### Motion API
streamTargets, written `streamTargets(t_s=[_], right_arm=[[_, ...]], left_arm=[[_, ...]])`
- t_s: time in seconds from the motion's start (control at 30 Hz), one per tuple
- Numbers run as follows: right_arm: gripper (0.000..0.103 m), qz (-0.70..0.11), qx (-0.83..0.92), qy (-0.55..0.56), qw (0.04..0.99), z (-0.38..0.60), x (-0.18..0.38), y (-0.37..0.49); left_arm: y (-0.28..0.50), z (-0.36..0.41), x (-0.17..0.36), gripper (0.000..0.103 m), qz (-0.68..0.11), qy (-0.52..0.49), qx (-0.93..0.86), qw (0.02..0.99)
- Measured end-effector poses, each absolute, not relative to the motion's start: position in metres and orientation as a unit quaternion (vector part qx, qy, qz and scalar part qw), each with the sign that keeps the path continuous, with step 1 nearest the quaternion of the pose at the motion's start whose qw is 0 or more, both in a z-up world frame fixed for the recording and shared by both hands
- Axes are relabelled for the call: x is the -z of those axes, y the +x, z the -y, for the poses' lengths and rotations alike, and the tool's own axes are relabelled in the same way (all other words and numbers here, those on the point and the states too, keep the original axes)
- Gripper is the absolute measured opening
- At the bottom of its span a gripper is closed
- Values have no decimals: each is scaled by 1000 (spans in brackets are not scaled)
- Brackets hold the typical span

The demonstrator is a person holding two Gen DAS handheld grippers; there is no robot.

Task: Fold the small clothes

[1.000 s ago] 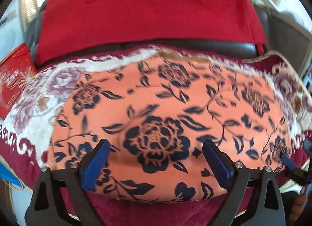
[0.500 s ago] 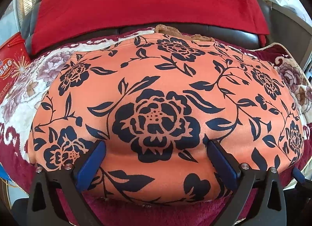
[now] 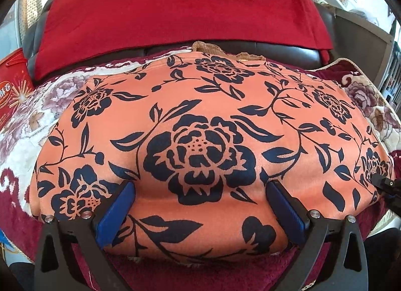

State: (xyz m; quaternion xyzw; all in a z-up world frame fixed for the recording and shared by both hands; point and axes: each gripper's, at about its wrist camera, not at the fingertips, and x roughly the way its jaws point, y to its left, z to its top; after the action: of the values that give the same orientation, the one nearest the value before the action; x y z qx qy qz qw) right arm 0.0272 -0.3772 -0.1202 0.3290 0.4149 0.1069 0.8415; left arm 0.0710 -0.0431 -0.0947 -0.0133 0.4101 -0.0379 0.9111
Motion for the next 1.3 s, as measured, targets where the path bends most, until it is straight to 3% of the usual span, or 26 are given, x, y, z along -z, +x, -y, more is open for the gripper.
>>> streamTargets(t_s=[0.17,0.27,0.3,0.33,0.4,0.6,0.9,0.97,1.0,1.03,1.2,1.3], right_arm=[[13,-424,-62,255,867,371,101,18],[28,-429,-69,305,848,389,106,16],[38,-429,-64,312,846,395,105,14],[57,-426,-52,311,848,400,101,12],[73,-406,-37,309,859,410,88,8],[73,-391,-58,311,864,416,58,41],[71,-464,-106,243,845,357,77,121],[55,-476,-106,201,850,345,79,127],[37,-479,-108,178,853,338,76,127],[30,-478,-106,162,856,333,71,127],[24,-474,-56,87,874,327,58,123],[28,-472,-60,137,869,338,65,127]], left_arm=[[65,39,97,103,-389,-11,54,920],[62,38,98,103,-379,-8,63,923],[61,37,98,103,-378,-9,65,923],[60,37,99,103,-378,-9,67,923],[58,35,99,103,-377,-9,70,924],[58,35,98,103,-380,-5,72,922],[63,35,98,103,-383,-3,76,921],[63,36,98,103,-382,-2,74,921],[62,36,98,103,-382,-2,73,921],[62,37,98,103,-382,-1,73,921],[62,37,98,103,-382,0,72,921],[63,37,98,103,-382,0,72,921]])
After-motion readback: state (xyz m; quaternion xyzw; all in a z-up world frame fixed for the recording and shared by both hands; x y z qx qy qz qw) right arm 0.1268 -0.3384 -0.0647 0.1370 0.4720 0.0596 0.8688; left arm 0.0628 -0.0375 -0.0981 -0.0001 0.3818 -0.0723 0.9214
